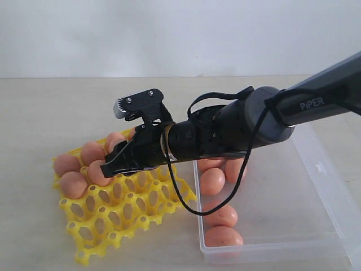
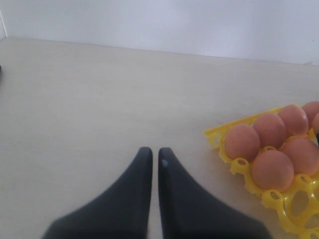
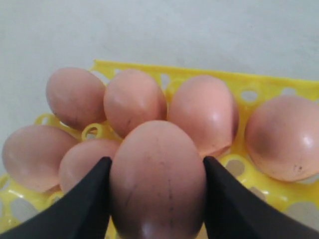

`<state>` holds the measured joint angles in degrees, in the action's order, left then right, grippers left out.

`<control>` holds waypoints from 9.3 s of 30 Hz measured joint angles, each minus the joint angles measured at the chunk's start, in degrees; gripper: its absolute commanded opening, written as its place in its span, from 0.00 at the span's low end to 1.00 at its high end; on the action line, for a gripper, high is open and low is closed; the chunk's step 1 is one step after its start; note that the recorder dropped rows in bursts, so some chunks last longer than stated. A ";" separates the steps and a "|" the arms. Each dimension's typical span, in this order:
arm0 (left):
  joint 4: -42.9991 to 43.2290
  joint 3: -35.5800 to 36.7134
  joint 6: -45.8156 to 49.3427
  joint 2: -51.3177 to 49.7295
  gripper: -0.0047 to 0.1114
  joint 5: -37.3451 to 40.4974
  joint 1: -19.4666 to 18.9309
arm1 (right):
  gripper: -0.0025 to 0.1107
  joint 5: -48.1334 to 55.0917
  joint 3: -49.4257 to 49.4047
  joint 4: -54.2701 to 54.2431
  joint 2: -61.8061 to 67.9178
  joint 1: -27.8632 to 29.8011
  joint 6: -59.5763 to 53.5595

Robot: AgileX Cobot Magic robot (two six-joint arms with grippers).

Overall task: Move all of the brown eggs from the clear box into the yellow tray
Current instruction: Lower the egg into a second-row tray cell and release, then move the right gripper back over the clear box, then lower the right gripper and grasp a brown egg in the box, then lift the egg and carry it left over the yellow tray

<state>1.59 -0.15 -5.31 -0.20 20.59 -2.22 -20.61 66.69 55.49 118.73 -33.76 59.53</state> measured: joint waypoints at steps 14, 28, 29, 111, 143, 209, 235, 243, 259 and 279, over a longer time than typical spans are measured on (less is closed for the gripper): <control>0.00 0.00 0.00 0.00 0.08 0.00 0.00 | 0.41 -2.87 0.63 -0.98 1.99 0.00 -0.58; 0.00 0.00 0.00 0.00 0.08 0.00 0.00 | 0.55 -3.57 0.63 -0.98 1.99 0.00 1.58; 0.00 0.00 0.00 0.00 0.08 0.00 0.00 | 0.55 -3.82 0.63 -0.98 1.99 0.00 2.08; 0.00 0.00 0.00 0.00 0.08 0.00 0.00 | 0.02 37.82 -4.86 40.71 -36.59 -1.93 14.02; 0.00 0.00 0.00 0.00 0.08 0.00 0.00 | 0.45 89.17 9.68 -80.83 -8.11 17.25 -108.40; 0.00 0.00 0.00 0.00 0.08 0.00 0.00 | 0.02 82.53 10.03 -76.50 -20.97 13.79 -95.05; 0.00 0.00 0.00 0.00 0.08 0.00 0.00 | 0.02 42.44 10.03 -58.63 -49.15 13.79 -77.66; 0.00 0.00 0.00 0.00 0.08 0.00 0.00 | 0.02 20.61 9.25 -72.78 -45.24 13.79 -76.70; 0.00 0.00 0.00 0.00 0.08 0.00 0.00 | 0.02 -29.18 -17.75 -38.56 -45.54 13.79 -5.92; 0.00 0.00 0.00 0.00 0.08 0.00 0.00 | 0.02 -45.61 -3.34 -2.40 -5.43 13.74 17.65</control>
<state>1.59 -0.15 -5.31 -0.20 20.59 -2.22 -66.22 63.35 53.09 113.30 -20.02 77.18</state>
